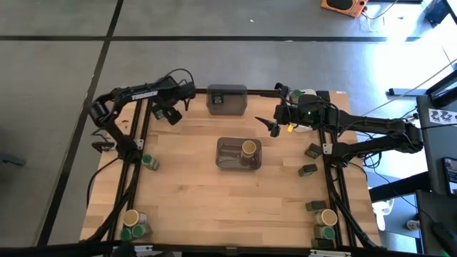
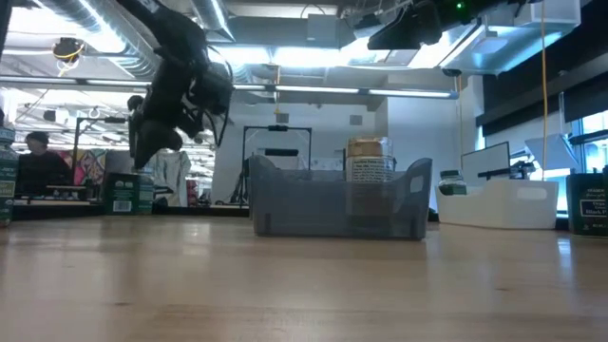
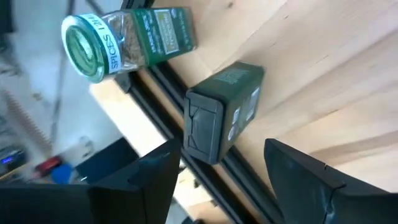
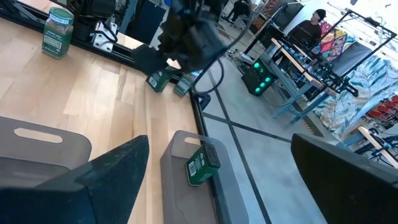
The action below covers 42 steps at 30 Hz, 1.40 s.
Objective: Sort spices by type
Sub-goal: Put the black seasoning can into the top black bin
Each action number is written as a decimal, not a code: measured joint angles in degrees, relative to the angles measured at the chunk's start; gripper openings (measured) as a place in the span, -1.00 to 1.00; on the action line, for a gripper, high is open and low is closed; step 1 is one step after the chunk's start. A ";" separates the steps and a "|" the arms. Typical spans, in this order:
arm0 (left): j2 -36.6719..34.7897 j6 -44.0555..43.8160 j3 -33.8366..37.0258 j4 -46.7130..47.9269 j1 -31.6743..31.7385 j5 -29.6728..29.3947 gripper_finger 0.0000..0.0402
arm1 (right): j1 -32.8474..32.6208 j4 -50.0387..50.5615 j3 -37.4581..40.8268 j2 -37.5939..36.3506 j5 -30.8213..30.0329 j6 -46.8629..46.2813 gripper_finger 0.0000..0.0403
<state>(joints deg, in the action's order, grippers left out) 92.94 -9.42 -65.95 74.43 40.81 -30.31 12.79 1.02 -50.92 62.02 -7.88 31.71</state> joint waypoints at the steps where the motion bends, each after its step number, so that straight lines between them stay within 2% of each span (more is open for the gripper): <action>1: -0.55 0.76 0.00 -0.32 0.61 1.03 0.14 | 0.00 0.00 0.00 0.00 0.00 -0.20 0.94; 4: -1.09 2.20 0.00 -0.63 2.60 3.31 0.14 | 0.00 0.00 0.00 0.00 0.00 -0.40 0.94; 14: -1.09 4.99 0.12 -3.64 8.30 3.53 0.14 | -0.02 0.00 0.00 0.00 0.02 -0.54 0.94; 22: -1.09 6.07 5.74 -5.95 10.61 4.35 0.14 | -0.01 0.04 0.00 0.00 0.08 -0.54 0.94; 33: -1.09 11.94 11.09 -13.88 10.96 8.89 0.13 | -0.02 -0.74 0.00 0.00 4.40 -0.54 0.94; 37: -1.09 14.26 11.37 -15.79 10.89 13.39 -0.02 | -0.02 -0.76 0.00 0.00 4.42 -0.54 0.94; 42: -1.09 16.22 10.99 -16.88 9.22 14.79 -0.38 | -0.02 -0.76 0.00 0.00 4.42 -0.51 0.94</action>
<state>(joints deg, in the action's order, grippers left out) 91.85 6.80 -54.96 57.55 50.03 -15.52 12.78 0.25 -50.92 62.02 -3.46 31.20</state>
